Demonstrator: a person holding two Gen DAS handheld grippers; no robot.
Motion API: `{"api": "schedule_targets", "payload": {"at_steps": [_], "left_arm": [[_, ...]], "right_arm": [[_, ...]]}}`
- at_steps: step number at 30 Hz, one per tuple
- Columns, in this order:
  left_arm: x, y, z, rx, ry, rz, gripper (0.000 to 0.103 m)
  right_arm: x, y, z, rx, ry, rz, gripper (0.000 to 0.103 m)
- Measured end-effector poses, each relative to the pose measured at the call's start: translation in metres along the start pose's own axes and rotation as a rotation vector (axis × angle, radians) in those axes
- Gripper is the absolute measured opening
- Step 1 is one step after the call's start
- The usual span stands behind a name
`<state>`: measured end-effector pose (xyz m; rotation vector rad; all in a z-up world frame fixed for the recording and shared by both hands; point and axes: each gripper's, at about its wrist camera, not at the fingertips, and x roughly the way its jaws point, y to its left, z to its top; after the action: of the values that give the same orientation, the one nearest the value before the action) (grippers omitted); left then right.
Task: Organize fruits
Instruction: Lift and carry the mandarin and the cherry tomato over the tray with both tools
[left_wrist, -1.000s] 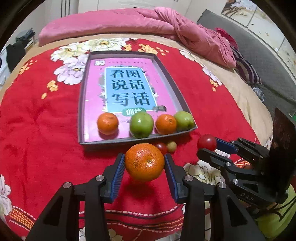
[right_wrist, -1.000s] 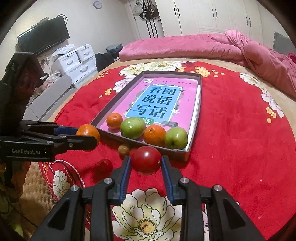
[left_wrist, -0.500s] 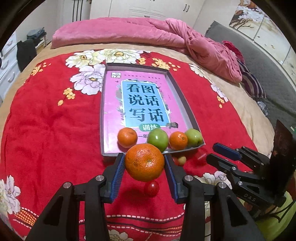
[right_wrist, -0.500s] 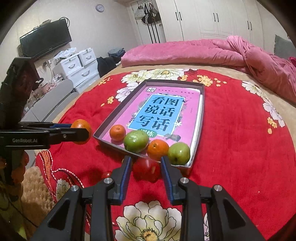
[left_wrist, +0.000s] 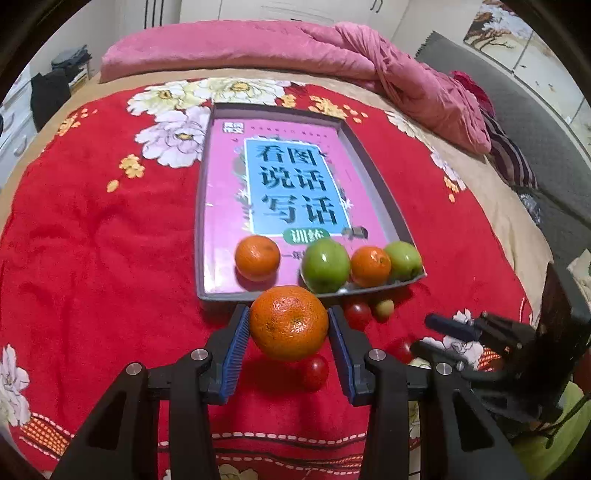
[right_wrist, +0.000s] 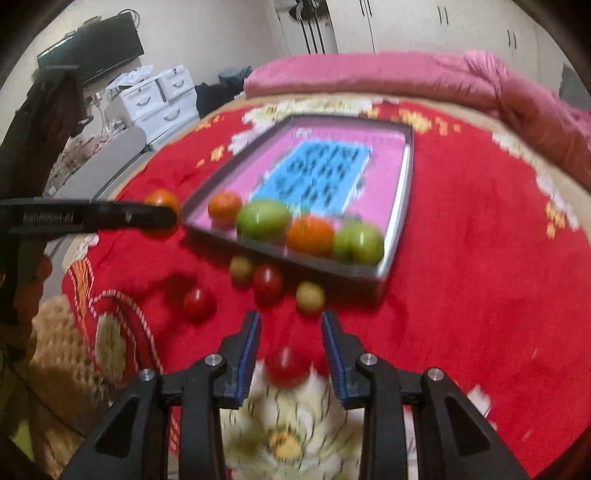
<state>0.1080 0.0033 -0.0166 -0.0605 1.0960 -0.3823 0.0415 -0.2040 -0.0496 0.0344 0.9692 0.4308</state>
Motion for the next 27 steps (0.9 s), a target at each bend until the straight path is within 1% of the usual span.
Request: {"api": "schedule_targets", "payload": {"at_steps": [4,8,11,17,18,21,27], "left_arm": [[0.003,-0.005,-0.001,0.007,0.007,-0.007,0.044],[0.003,-0.005,-0.002,0.006,0.008,-0.012,0.044],[0.004,-0.004,-0.003,0.006,0.01,-0.013,0.044],[0.005,-0.004,-0.003,0.005,0.014,-0.012,0.044],[0.005,-0.004,-0.003,0.004,0.016,-0.011,0.044],[0.008,-0.003,-0.003,0.001,0.021,-0.011,0.044],[0.014,0.001,0.003,-0.007,0.029,-0.004,0.044]], "right_arm": [[0.007,0.003,-0.013,-0.007,0.04,0.005,0.041],[0.014,0.01,-0.013,-0.031,0.045,-0.011,0.041],[0.021,0.007,-0.012,-0.02,0.048,-0.035,0.041],[0.033,0.006,-0.009,-0.035,0.062,-0.04,0.041],[0.035,0.006,-0.008,-0.034,0.061,-0.039,0.041],[0.039,0.008,-0.005,-0.047,0.056,-0.042,0.031],[0.033,0.008,-0.001,-0.03,0.044,0.001,0.031]]}}
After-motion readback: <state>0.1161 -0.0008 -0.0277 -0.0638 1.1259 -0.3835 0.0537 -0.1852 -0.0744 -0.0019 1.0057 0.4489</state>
